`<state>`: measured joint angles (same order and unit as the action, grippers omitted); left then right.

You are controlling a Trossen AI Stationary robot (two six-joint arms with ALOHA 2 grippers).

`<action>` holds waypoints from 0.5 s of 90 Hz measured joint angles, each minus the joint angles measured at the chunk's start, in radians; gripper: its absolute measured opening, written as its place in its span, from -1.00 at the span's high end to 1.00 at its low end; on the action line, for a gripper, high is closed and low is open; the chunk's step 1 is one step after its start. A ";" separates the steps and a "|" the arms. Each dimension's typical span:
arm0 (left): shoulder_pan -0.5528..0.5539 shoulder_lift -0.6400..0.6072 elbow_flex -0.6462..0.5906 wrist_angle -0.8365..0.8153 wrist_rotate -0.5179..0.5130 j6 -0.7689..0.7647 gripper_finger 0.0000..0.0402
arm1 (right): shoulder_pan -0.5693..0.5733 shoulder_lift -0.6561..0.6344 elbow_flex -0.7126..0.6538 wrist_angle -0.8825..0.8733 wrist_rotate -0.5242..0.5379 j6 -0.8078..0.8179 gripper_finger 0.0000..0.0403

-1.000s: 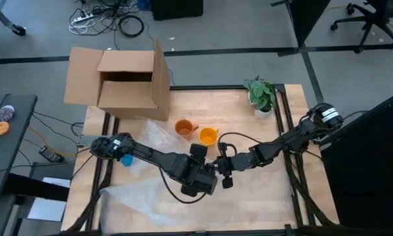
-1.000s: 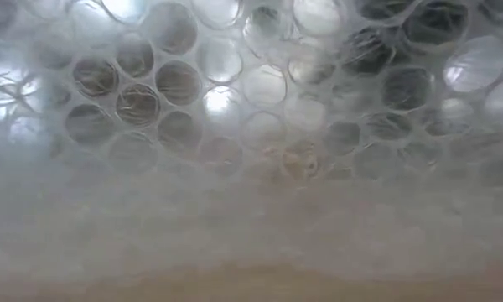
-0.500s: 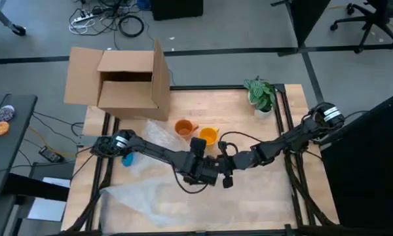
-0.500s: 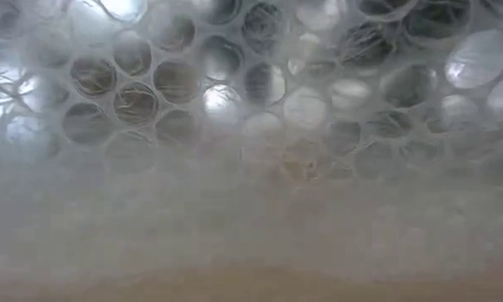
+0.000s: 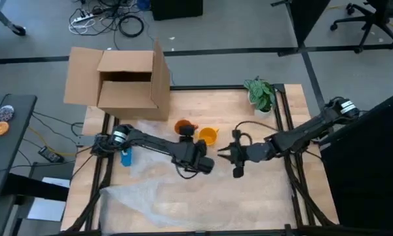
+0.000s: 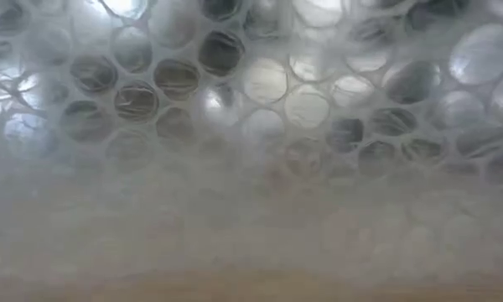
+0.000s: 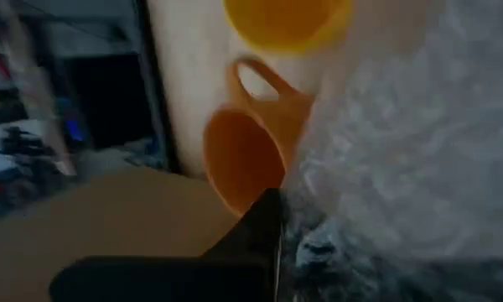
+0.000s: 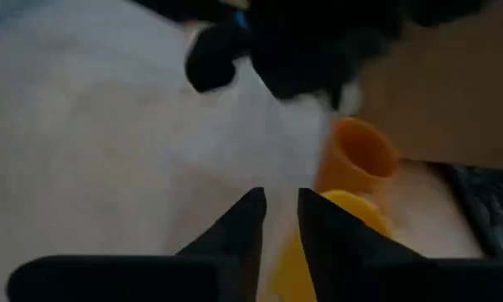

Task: Wrap mug
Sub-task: Wrap the yellow mug using the transparent bubble wrap

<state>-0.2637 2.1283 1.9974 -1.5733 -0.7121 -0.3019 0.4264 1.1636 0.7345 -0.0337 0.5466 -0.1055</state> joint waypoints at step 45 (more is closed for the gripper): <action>-0.012 -0.403 -0.463 0.007 0.552 -0.277 1.00 | 0.127 -0.140 -0.002 -0.230 0.001 0.272 0.22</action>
<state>-0.2752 1.7257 1.5346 -1.5666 -0.1604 -0.5792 0.5537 1.0239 0.7330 -0.2635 0.5480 0.1661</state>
